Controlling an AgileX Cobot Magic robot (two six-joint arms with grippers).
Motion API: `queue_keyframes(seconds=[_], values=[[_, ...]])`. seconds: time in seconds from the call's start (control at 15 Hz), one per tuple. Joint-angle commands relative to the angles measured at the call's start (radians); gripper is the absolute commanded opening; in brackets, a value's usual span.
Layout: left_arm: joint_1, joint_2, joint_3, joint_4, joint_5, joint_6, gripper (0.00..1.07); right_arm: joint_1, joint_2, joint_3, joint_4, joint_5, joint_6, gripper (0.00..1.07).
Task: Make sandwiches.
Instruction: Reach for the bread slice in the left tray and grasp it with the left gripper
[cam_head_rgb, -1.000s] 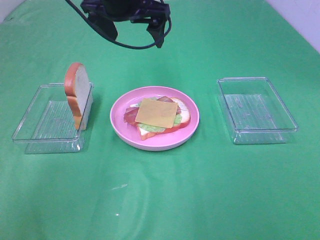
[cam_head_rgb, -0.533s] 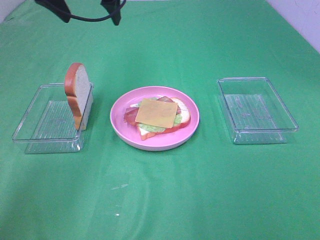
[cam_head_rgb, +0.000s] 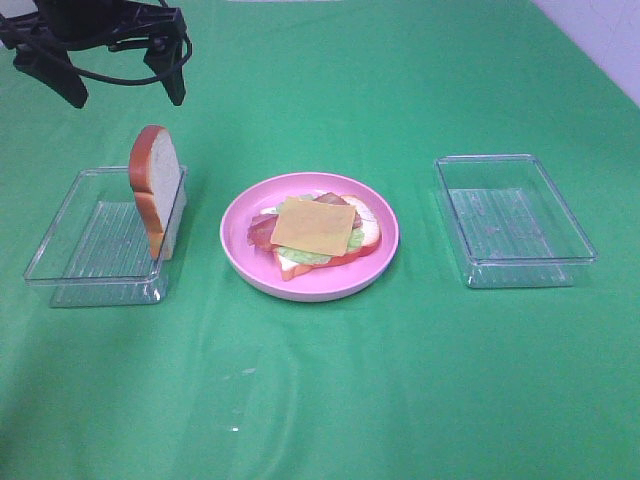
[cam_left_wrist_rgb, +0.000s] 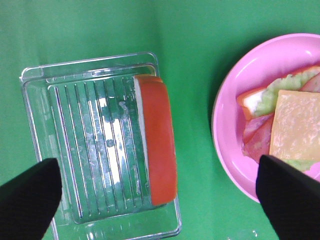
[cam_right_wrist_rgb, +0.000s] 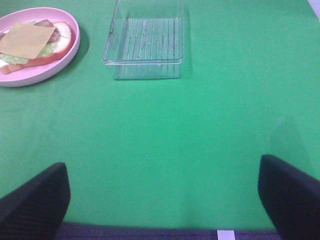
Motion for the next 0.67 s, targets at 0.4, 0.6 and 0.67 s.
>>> queue_keyframes(seconds=[0.4, 0.6, 0.67], values=[[0.001, 0.156, 0.011, -0.005, 0.055, -0.004, 1.01, -0.005, -0.032, -0.002, 0.000, 0.001, -0.009, 0.97], [0.001, 0.187, 0.011, -0.010, 0.026, -0.024, 1.00, -0.005, -0.032, -0.002, 0.000, 0.001, -0.009, 0.97], [0.001, 0.188, 0.011, -0.010, 0.009, -0.024, 0.98, -0.005, -0.032, -0.002, 0.000, 0.001, -0.009, 0.97]])
